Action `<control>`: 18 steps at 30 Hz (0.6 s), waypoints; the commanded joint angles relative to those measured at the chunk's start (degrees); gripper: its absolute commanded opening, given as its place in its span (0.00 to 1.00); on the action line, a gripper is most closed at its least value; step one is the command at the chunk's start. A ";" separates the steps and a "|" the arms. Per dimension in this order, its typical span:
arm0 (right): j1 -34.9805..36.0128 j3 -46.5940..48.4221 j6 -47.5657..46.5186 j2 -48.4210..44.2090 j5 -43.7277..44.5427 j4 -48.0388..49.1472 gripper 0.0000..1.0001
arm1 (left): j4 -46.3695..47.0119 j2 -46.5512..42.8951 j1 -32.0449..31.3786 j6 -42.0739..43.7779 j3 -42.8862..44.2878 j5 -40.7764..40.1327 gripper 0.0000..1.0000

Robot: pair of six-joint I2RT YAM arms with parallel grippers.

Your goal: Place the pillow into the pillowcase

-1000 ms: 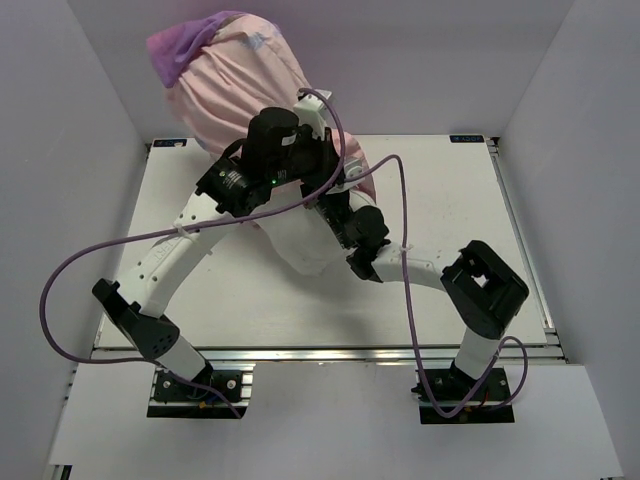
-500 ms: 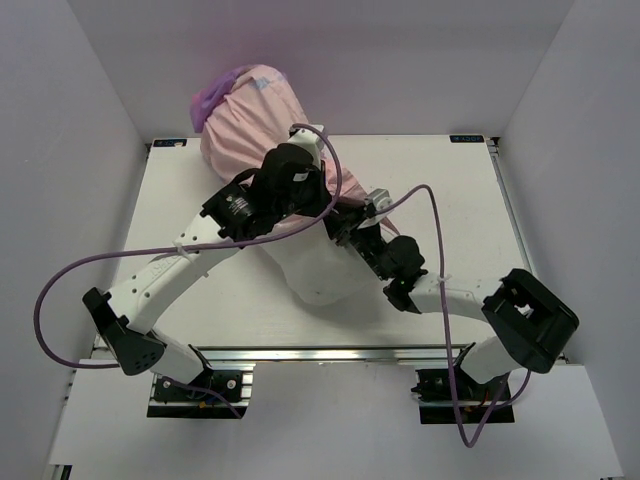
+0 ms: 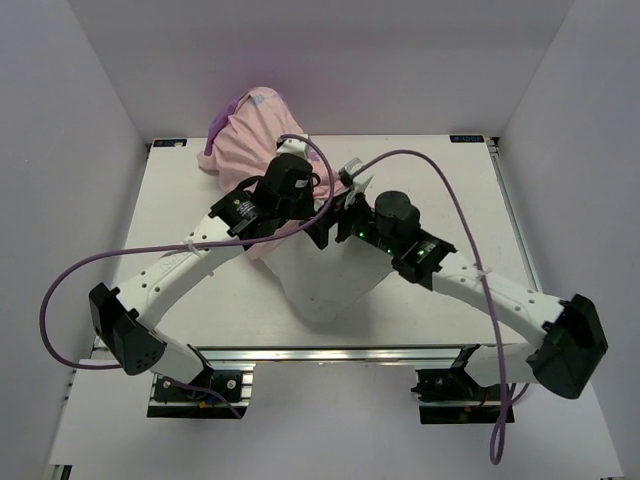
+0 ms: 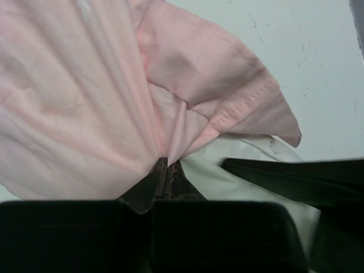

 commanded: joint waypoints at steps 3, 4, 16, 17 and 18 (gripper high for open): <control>0.18 12.99 1.07 -5.37 10.34 -36.61 0.89 | -0.60 -2.31 0.69 -1.20 -1.37 -0.24 0.00; 0.18 14.31 1.68 -5.64 12.26 -39.55 0.89 | -0.51 -2.40 0.95 -1.20 -1.20 -0.42 0.00; 0.18 7.82 -3.85 -0.12 -4.07 -36.69 0.89 | 2.04 -3.28 1.22 -0.23 -0.85 1.77 0.00; 0.18 7.39 -4.37 0.94 -3.46 -32.24 0.86 | 2.21 -3.19 1.22 -0.15 -0.58 2.47 0.00; 0.09 6.95 -5.86 2.17 0.29 -30.11 0.79 | 2.39 -3.28 1.13 0.29 -0.41 3.44 0.00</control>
